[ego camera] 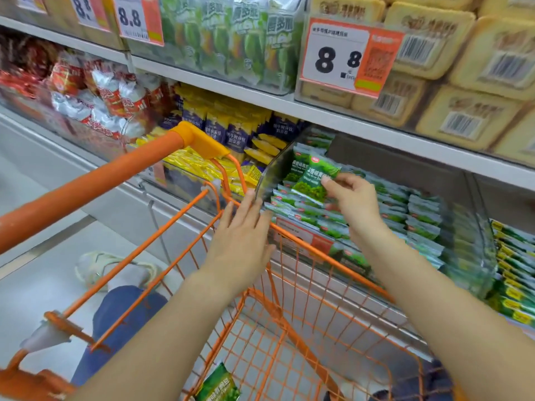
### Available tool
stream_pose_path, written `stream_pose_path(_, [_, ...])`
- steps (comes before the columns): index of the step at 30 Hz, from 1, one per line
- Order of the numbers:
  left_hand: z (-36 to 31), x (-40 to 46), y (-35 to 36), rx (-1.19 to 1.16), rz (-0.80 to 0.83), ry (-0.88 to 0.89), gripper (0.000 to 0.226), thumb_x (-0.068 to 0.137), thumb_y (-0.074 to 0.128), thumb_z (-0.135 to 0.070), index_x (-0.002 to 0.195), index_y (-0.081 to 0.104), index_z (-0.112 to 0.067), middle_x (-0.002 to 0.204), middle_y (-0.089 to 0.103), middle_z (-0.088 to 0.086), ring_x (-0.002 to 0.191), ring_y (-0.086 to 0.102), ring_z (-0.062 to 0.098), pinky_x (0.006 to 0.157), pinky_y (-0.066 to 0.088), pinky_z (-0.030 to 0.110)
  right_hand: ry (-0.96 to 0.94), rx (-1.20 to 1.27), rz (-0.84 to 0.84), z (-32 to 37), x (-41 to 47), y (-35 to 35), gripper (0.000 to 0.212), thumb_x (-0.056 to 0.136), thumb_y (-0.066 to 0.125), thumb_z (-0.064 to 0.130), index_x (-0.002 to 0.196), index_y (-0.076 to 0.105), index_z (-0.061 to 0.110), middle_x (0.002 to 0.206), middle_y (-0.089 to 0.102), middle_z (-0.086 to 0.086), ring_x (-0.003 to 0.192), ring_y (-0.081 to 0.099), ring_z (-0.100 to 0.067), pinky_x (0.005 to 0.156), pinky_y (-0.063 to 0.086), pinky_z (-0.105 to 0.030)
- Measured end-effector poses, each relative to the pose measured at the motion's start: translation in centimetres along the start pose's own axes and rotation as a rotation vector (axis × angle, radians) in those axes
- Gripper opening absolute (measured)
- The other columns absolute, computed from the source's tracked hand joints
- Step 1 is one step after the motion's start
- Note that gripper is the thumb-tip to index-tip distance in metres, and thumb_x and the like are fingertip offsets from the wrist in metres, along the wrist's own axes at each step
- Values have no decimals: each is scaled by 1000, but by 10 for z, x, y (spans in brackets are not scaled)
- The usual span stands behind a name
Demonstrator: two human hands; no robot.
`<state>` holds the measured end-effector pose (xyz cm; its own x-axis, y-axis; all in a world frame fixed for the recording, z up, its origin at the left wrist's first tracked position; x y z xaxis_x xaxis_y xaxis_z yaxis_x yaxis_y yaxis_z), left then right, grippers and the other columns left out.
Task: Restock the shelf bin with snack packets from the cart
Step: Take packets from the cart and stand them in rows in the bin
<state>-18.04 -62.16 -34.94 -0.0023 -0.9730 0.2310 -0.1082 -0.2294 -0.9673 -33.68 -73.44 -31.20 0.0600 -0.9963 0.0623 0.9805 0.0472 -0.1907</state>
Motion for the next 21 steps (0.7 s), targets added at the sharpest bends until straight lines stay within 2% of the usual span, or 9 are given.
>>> stream_pose_path(4, [0, 0, 3, -26, 3, 4, 57, 99, 39, -42, 148, 29, -15, 161, 13, 7, 148, -13, 22, 118, -5, 40, 70, -100, -39, -7, 46, 19, 26, 91, 65, 24, 113, 58, 12, 92, 61, 2, 74, 61, -16, 88, 54, -41])
stream_pose_path(7, [2, 1, 4, -44, 4, -5, 56, 98, 41, -39, 147, 30, -14, 160, 15, 7, 148, -13, 22, 118, -5, 40, 105, -164, -76, -16, 68, 32, 40, 88, 68, 26, 123, 59, 10, 113, 67, -7, 94, 66, -25, 92, 52, -41])
stream_pose_path(9, [2, 1, 4, -41, 20, -15, 56, 99, 40, -38, 148, 29, -13, 160, 13, 7, 147, -15, 23, 118, -6, 40, 92, -228, -75, -24, 74, 40, 41, 87, 70, 27, 122, 61, 8, 112, 67, -8, 95, 67, -28, 91, 53, -41])
stream_pose_path(12, [2, 3, 5, -46, 34, -16, 55, 99, 39, -37, 148, 27, -13, 161, 11, 8, 147, -16, 23, 118, -6, 40, 8, -352, -92, -33, 73, 47, 32, 87, 69, 27, 110, 66, 5, 93, 68, -9, 83, 68, -31, 83, 55, -46])
stream_pose_path(14, [3, 5, 7, -47, 36, -14, 55, 100, 39, -37, 147, 27, -13, 160, 11, 8, 147, -16, 23, 118, -6, 40, -29, -410, -83, -34, 72, 47, 23, 87, 70, 28, 98, 68, 8, 93, 70, -11, 83, 68, -31, 82, 55, -46])
stream_pose_path(16, [5, 5, 8, -45, 35, -9, 54, 99, 40, -37, 147, 29, -13, 160, 12, 7, 147, -16, 23, 118, -6, 40, -23, -462, -63, -30, 72, 43, 19, 87, 69, 31, 90, 61, 14, 95, 70, -12, 85, 68, -31, 83, 55, -45])
stream_pose_path(19, [6, 5, 6, -62, 36, -5, 54, 99, 41, -38, 147, 30, -14, 161, 13, 6, 148, -14, 22, 118, -5, 40, -3, -402, -70, -23, 62, 37, 33, 85, 70, 33, 107, 53, 15, 98, 64, -4, 88, 66, -27, 80, 55, -40])
stream_pose_path(21, [5, 4, -1, -73, 64, -4, 54, 100, 40, -39, 147, 30, -15, 161, 11, 5, 147, -14, 20, 118, -5, 39, -100, -344, -110, -16, 42, 31, 38, 88, 66, 32, 118, 50, 16, 102, 61, 1, 90, 61, -19, 77, 51, -33])
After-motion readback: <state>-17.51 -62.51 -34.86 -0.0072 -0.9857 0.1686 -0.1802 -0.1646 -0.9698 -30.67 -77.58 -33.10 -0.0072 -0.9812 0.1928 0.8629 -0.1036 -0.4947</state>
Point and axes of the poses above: each hand's wrist, its own x-axis towards the middle knuckle, its own y-axis out of the palm, z = x × y, the point moved 1 cm from there along x, towards the middle knuckle
